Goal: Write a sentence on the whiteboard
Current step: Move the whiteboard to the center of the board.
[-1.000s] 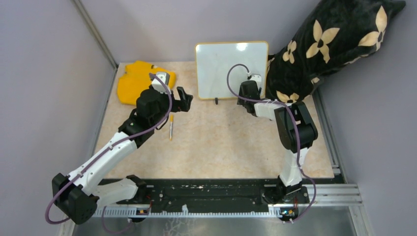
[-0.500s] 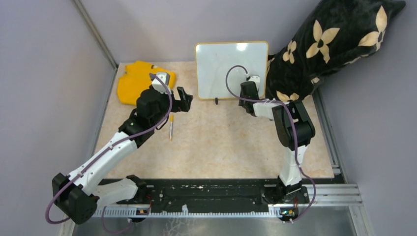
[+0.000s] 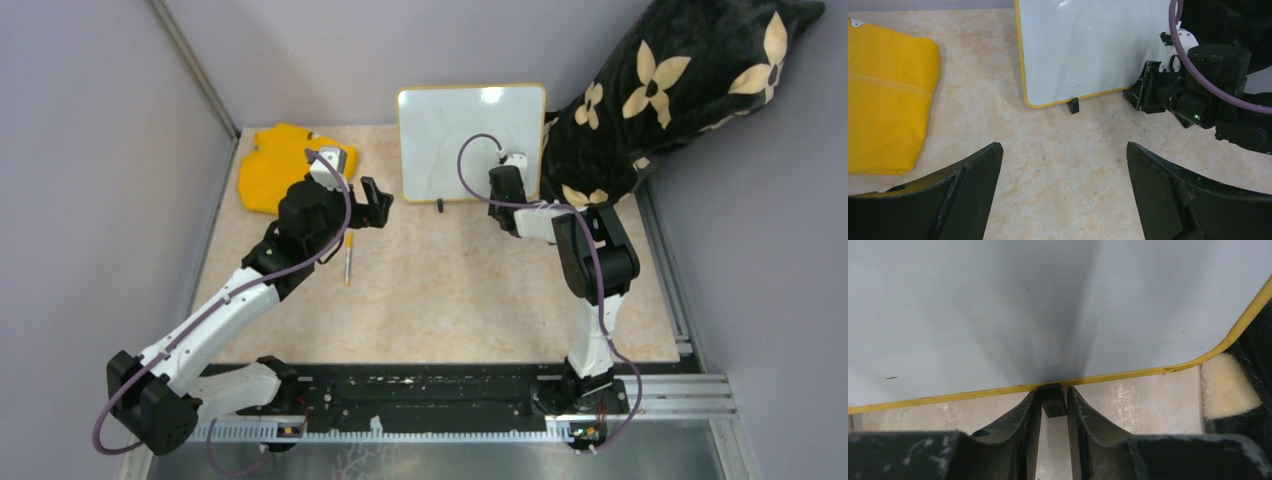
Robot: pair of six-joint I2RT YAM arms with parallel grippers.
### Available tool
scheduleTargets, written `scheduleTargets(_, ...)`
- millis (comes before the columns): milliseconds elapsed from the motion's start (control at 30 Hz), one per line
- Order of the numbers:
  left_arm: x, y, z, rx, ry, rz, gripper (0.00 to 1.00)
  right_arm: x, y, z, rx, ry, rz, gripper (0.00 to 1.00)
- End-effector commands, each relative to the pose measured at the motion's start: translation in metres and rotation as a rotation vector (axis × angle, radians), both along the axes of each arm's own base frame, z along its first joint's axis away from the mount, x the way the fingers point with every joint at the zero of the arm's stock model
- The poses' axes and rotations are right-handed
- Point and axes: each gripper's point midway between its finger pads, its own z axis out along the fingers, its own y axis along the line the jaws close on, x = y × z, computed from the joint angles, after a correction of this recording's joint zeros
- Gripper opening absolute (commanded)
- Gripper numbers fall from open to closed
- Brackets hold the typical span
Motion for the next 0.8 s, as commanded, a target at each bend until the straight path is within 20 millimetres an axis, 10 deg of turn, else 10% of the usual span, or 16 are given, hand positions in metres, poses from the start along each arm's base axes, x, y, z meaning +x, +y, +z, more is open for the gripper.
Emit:
scheduleTargets(0, 0.0, -0.006, 0.001, -0.013, -0.014, -0.022, 0.99, 0.02, 0.004, 0.018, 0.013, -0.073, 0.01, 0.23)
scheduleTargets(200, 0.0, -0.007, 0.001, -0.014, -0.012, -0.026, 0.99, 0.014, 0.003, 0.013, 0.013, -0.062, 0.016, 0.0)
scheduleTargets(767, -0.001, -0.009, 0.001, -0.022, -0.009, -0.036, 0.99, -0.042, 0.03, 0.026, -0.068, -0.059, 0.081, 0.0)
